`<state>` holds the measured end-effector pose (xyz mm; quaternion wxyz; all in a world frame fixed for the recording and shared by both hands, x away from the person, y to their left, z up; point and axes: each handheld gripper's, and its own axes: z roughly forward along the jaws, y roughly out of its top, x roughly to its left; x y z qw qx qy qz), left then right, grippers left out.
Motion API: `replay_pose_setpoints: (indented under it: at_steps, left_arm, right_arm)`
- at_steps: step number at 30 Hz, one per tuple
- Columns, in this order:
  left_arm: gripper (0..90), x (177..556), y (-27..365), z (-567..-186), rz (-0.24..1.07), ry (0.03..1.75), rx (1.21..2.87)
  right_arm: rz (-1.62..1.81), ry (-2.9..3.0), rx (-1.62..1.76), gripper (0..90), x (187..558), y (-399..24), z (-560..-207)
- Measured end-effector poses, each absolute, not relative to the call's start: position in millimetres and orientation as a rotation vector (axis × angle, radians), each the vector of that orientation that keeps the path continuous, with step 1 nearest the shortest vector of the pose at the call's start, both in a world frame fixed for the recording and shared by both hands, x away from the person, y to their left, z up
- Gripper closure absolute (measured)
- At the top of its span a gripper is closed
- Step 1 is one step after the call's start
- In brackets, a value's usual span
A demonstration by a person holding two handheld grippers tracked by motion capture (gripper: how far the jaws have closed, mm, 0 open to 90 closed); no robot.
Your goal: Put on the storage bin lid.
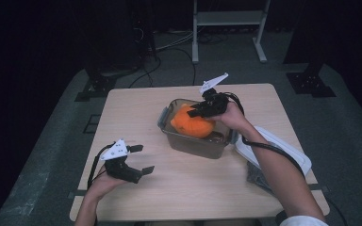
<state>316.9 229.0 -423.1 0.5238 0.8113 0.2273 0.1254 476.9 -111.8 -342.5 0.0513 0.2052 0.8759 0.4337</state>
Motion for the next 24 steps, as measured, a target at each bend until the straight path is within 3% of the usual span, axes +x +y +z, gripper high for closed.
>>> replay_pose_setpoints:
  at_steps: [24]
  left_arm:
    - [5.8, 317, 229, -424, 0.295, 0.543, 1.940]
  right_arm:
    - [1.234, 2.738, 0.655, 67.8, 484, -104, -359]
